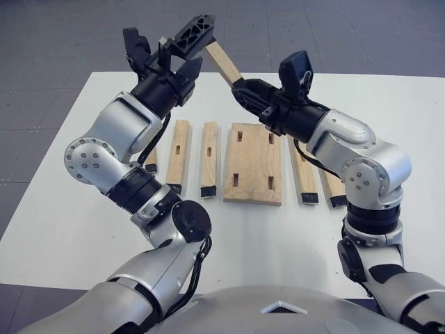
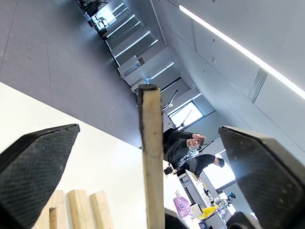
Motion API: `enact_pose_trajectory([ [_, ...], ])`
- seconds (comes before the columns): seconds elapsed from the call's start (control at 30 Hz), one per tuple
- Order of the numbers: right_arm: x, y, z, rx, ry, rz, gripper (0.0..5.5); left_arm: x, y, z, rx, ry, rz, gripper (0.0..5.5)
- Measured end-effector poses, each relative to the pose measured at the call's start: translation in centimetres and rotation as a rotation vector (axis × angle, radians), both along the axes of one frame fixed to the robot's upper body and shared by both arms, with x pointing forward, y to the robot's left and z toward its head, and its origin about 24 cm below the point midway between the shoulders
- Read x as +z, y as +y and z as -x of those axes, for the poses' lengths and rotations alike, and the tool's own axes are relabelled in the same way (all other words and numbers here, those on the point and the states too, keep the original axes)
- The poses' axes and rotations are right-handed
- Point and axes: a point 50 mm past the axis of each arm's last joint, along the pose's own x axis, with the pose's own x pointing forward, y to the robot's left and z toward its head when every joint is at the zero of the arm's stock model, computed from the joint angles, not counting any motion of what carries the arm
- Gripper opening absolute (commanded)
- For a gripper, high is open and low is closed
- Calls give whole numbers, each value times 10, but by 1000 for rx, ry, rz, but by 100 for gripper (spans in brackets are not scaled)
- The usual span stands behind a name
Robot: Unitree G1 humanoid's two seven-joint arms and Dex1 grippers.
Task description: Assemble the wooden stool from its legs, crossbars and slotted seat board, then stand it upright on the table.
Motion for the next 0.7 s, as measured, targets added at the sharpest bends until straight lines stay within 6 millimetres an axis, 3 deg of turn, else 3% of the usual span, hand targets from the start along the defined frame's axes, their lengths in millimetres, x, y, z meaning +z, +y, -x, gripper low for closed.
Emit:
enact_pose_trajectory([
  [0.13, 0, 10, 5, 43, -3, -6, 128, 7, -8, -2, -29, -1, 51, 543],
  [0.23, 0, 13, 6, 56, -2, -3, 128, 13, -20, 2, -93, -14, 76, 503],
  [0.37, -1, 9, 5, 61, -5, 13, 128, -7, -32, 20, -194, 60, 63, 442],
  [0.5, -1, -1, 3, 43, -15, 44, 128, -6, -20, 28, -195, 99, 14, 373],
  [0.7, -4, -5, 3, 32, -11, 60, 128, -6, -7, 21, -74, 185, 39, 280],
])
